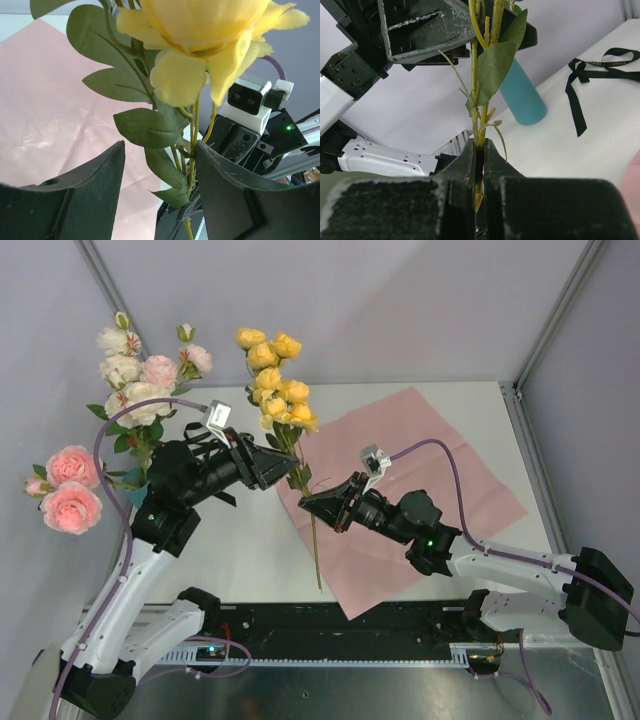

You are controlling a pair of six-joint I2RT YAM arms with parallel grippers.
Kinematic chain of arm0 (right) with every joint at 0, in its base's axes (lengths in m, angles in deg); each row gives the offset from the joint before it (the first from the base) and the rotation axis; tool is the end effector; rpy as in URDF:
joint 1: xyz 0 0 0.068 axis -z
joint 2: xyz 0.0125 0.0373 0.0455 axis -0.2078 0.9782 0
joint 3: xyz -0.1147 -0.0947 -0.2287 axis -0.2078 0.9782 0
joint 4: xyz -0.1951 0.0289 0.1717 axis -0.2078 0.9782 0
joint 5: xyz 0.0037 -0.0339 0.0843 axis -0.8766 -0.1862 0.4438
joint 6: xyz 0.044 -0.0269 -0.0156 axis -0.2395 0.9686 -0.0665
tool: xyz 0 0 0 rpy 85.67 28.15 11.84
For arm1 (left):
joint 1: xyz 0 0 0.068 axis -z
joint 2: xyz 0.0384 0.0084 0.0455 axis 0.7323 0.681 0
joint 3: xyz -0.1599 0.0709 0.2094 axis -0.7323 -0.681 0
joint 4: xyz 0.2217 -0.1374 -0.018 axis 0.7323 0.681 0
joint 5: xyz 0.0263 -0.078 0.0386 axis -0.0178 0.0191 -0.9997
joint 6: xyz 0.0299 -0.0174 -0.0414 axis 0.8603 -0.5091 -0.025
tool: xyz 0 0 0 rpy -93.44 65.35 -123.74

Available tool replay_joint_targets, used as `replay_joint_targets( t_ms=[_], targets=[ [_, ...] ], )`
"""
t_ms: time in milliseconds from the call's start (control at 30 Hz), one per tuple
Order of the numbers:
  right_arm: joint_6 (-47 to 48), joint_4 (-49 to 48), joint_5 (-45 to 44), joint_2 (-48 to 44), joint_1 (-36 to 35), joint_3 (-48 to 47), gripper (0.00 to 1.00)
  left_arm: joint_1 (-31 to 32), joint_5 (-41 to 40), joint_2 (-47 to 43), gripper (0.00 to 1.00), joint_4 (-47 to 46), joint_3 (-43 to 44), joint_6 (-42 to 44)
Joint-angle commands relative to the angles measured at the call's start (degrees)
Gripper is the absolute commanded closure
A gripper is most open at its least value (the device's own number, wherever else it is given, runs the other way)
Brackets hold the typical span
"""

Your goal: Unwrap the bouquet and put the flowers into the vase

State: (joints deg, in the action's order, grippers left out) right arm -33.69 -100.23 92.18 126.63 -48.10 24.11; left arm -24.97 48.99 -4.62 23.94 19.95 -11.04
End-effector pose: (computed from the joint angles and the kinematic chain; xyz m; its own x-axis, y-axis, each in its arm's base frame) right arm 0.1296 0.2332 0.3212 -0.3874 0.3791 -0.8404 -0.8375 0.2362 0.4927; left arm 0.1624 -0.0868 0.3960 -0.4915 -0.3362 -0.8034 0.6509 0.4711 -0.5953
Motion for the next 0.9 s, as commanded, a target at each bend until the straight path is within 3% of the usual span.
replay_joint_targets(
  t_ms=[0, 333, 667, 767, 867],
  targets=[
    [2.42, -4.66, -2.06, -1.34, -0.64, -0.03, 1.00, 0.55, -0.62, -0.91, 0.39, -6.59, -1.27, -3.42],
    [1.70, -5.32, -1.36, 0.61, -0.89, -0.01, 1.00, 1.30, 1.71, -0.37, 0.58, -12.63, -2.36, -6.98],
    [0.89, -5.62, -0.76, 2.14, -0.82, 0.02, 0.99, 1.72, 4.29, 0.75, 0.98, -14.43, -2.43, -8.73],
    [0.87, -4.60, -1.12, 1.80, -0.85, 0.02, 0.83, 1.71, 2.30, -0.19, 1.00, -14.29, -2.34, -6.55],
    [1.26, -2.44, -2.04, 0.51, -0.85, -0.04, 0.47, 1.66, -4.09, -2.55, 1.00, -11.39, -1.69, -1.16]
  ],
)
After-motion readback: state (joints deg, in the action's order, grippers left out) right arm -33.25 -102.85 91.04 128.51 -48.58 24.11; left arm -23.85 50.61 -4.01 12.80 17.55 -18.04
